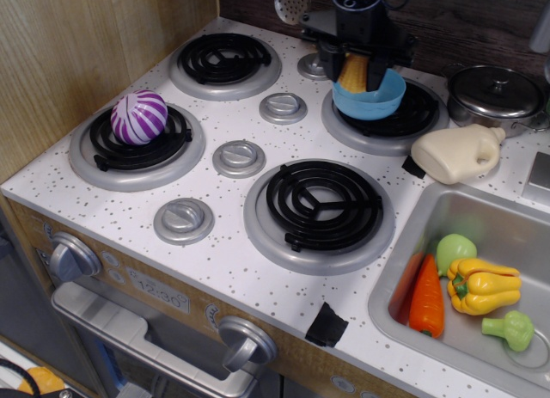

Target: Put corn into bowl

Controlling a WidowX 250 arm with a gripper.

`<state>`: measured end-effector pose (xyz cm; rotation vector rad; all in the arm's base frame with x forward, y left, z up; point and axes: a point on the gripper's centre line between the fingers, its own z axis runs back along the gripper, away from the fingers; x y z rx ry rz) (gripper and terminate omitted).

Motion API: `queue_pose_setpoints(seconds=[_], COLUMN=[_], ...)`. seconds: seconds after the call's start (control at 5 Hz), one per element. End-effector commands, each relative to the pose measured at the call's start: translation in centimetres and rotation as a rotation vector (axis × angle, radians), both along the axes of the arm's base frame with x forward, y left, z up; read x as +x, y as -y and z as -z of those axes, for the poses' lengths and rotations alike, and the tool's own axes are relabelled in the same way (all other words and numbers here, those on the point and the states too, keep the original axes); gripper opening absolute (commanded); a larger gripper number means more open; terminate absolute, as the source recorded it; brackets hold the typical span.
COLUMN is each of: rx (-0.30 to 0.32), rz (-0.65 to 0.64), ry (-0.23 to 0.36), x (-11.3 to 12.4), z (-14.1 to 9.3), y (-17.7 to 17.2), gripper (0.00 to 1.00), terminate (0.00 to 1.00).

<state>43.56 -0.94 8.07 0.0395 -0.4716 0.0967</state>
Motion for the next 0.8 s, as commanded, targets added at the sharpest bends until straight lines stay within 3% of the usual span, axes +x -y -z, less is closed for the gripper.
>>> queue_pose_setpoints(seconds=[0.0,0.4,0.6], rx=[0.01,0.01,0.01], rz=[0.038,0.038,0.038], ry=[0.064,0.064,0.064], x=[1.21,1.21,1.21], z=[-2.03,-2.03,-2.03], y=[0.06,0.06,0.06], gripper=[1.0,1.0,1.0], terminate=[0.0,0.0,1.0])
